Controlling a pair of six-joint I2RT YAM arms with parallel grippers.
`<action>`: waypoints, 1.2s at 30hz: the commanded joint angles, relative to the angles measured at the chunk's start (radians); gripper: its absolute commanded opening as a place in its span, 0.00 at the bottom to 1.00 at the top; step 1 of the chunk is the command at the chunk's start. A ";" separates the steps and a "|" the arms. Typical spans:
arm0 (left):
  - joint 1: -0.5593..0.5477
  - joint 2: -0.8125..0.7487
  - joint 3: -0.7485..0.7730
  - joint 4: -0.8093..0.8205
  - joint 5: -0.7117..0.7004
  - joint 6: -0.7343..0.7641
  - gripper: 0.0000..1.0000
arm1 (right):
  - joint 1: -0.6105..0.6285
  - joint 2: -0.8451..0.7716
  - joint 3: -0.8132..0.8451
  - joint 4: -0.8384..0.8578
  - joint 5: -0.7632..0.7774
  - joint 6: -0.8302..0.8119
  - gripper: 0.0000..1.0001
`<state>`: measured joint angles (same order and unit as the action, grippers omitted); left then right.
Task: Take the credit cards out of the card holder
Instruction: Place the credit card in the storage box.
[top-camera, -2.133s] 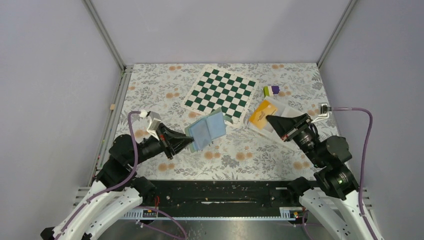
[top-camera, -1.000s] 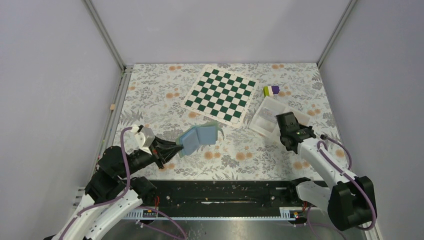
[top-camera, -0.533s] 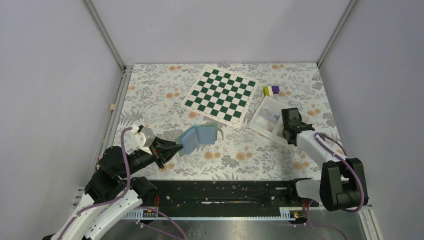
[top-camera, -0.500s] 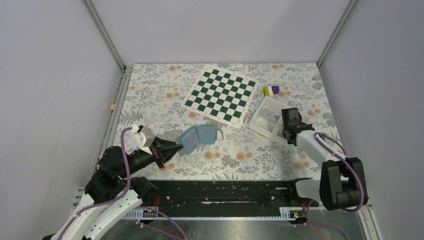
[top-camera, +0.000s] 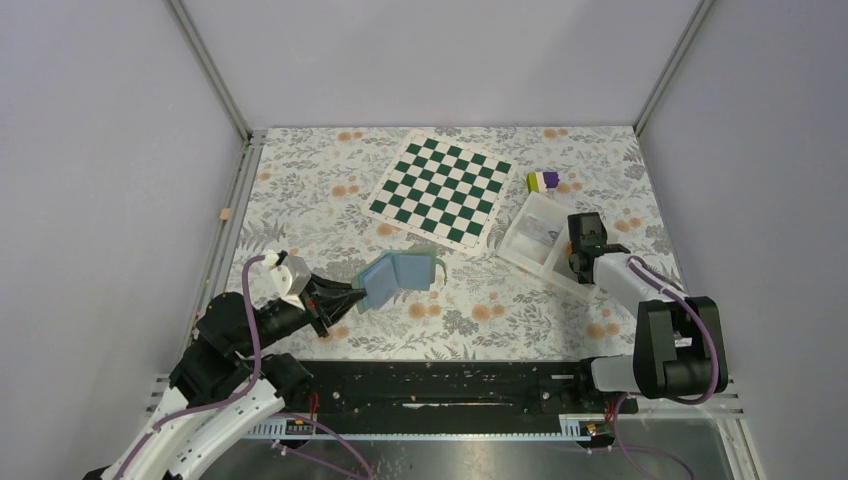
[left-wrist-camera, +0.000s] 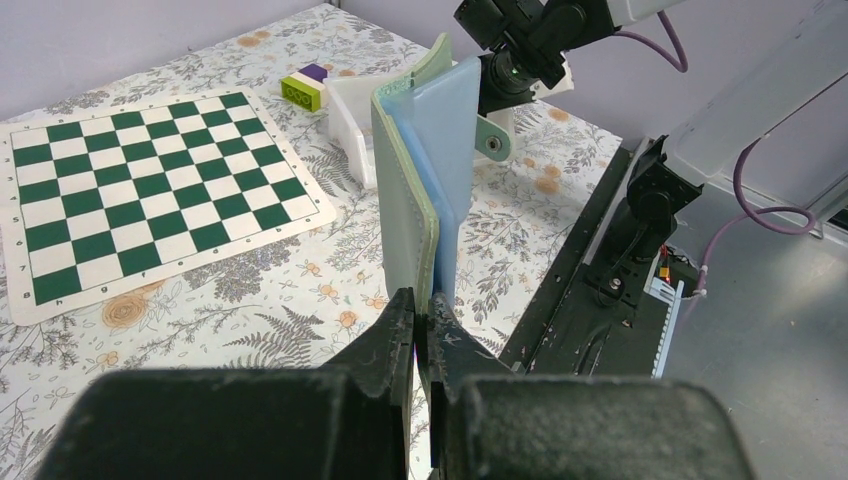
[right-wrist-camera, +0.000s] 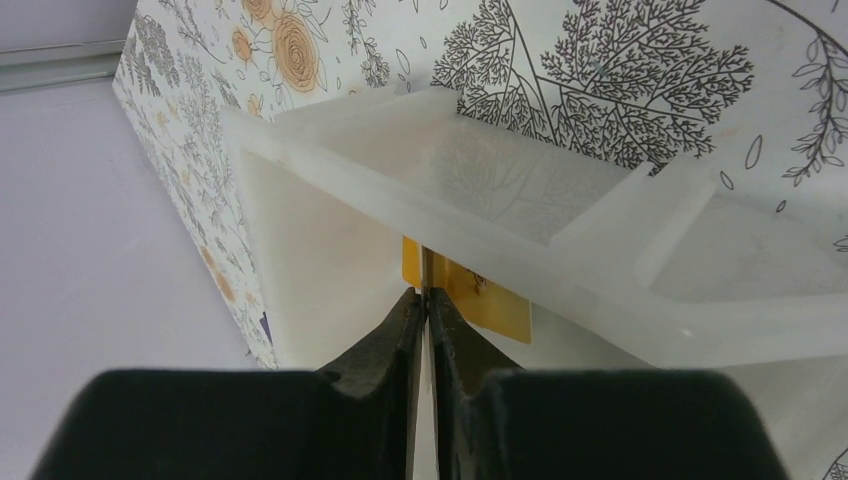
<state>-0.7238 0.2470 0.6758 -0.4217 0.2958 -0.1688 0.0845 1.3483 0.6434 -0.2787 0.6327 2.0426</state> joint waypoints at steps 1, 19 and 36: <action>-0.006 0.001 -0.004 0.040 -0.023 0.014 0.00 | -0.016 0.020 0.051 -0.004 -0.006 -0.005 0.14; -0.011 -0.011 -0.003 0.039 -0.028 0.016 0.00 | -0.038 0.016 0.064 -0.031 -0.060 -0.060 0.31; -0.010 -0.019 -0.002 0.038 -0.034 0.011 0.00 | -0.045 -0.003 0.089 -0.057 -0.086 -0.146 0.34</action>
<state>-0.7315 0.2436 0.6758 -0.4221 0.2825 -0.1646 0.0448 1.3544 0.7082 -0.2958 0.5560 1.8980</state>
